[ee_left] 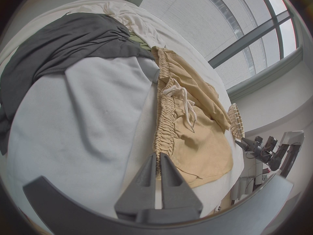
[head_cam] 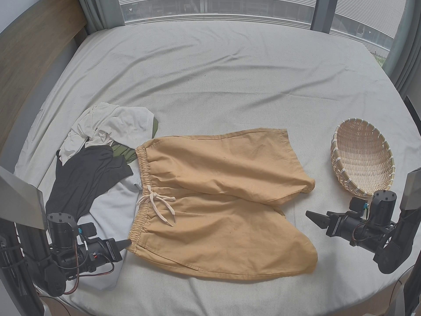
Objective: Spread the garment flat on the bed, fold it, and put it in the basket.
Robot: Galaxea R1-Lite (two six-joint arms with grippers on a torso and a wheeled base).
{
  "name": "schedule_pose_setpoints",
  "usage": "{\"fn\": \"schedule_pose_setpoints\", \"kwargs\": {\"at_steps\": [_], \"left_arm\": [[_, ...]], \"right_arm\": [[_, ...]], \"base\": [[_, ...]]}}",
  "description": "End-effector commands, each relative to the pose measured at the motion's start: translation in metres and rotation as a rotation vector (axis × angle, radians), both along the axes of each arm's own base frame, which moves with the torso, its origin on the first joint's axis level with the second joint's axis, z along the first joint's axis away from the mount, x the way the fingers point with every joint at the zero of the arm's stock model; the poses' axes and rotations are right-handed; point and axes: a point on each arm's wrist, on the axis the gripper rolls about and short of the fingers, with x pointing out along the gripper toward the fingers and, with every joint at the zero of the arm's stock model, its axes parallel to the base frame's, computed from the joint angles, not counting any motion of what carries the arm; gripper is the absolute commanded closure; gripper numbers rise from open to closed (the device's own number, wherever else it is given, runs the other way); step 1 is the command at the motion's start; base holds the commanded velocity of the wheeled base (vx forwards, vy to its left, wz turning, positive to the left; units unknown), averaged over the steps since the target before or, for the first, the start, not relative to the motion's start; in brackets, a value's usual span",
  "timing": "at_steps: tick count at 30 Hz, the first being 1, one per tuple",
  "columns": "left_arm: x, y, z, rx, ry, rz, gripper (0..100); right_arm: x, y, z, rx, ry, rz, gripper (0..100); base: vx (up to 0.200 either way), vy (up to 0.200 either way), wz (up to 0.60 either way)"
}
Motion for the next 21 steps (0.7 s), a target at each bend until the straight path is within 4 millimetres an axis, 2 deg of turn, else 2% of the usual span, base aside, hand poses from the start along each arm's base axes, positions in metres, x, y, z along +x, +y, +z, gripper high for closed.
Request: {"fn": "schedule_pose_setpoints", "kwargs": {"at_steps": [1, 10, 11, 16, 21], "left_arm": [[-0.005, 0.005, -0.004, 0.014, 0.033, 0.015, 100], [-0.004, 0.010, -0.015, 0.069, 0.052, 0.002, 100], [-0.004, 0.010, -0.015, 0.069, 0.052, 0.002, 0], [0.001, 0.009, -0.009, 0.058, -0.001, -0.003, 0], [0.013, 0.007, 0.019, -0.010, -0.132, 0.024, 0]], "right_arm": [[0.000, 0.001, -0.001, -0.001, 0.003, 0.003, 0], [0.001, 0.003, -0.009, -0.007, 0.033, 0.012, 0], [0.001, 0.003, -0.009, -0.007, 0.033, 0.012, 0], [0.000, 0.007, -0.016, -0.008, 0.067, 0.026, 0], [-0.007, 0.014, -0.025, 0.048, 0.154, 0.024, 0]], "base": [[0.000, 0.000, 0.00], [0.000, 0.000, 0.00], [0.000, 0.000, 0.00], [0.000, 0.000, 0.00], [0.000, 0.000, 0.00]]}}
